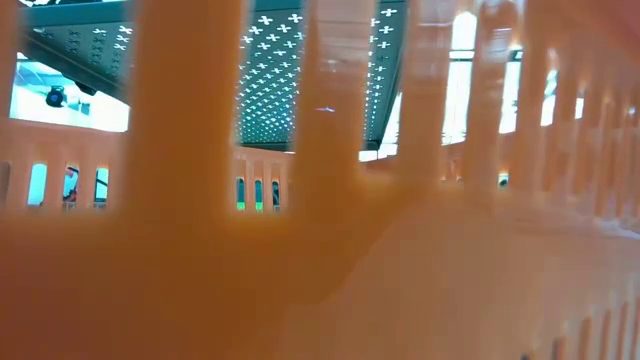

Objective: Pick & Place Office Desk Supplies
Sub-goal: Adjust the blue basket on the table

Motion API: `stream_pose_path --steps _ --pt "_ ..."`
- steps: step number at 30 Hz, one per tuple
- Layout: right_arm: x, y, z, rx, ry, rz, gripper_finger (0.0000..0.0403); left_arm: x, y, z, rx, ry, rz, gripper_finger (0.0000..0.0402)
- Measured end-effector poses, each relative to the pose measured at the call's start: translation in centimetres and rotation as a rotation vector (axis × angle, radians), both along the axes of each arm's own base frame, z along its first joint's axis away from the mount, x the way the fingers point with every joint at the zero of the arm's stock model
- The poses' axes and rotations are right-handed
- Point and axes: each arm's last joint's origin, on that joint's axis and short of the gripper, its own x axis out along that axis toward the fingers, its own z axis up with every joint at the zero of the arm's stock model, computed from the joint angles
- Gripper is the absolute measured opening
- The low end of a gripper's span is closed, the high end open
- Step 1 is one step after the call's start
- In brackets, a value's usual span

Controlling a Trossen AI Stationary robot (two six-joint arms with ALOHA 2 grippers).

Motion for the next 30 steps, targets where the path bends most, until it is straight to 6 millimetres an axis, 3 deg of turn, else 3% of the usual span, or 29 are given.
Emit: stream_pose_path --steps 5,11,15,21,30 --pt "-2.0 -5.7 2.1 0.032 -0.074 -0.103 0.0105 0.0 0.0 0.0 0.0 0.0 0.001 0.0098" --pt "-3.9 -9.5 1.6 0.148 -0.194 -0.129 0.0116 0.0 0.0 0.0 0.0 0.0 0.0 0.0098" --pt "-5.6 -11.2 0.9 0.173 -0.229 -0.197 0.0128 0.0 0.0 0.0 0.0 0.0 0.0 0.0098" --pt "-8.1 -13.3 0.6 0.304 -0.385 -0.466 0.0136 0.0 0.0 0.0 0.0 0.0 0.0 0.0098" --pt "-10.6 -14.4 -1.9 0.45 -0.433 -0.657 0.0137 0.0 0.0 0.0 0.0 0.0 0.0 0.0098"
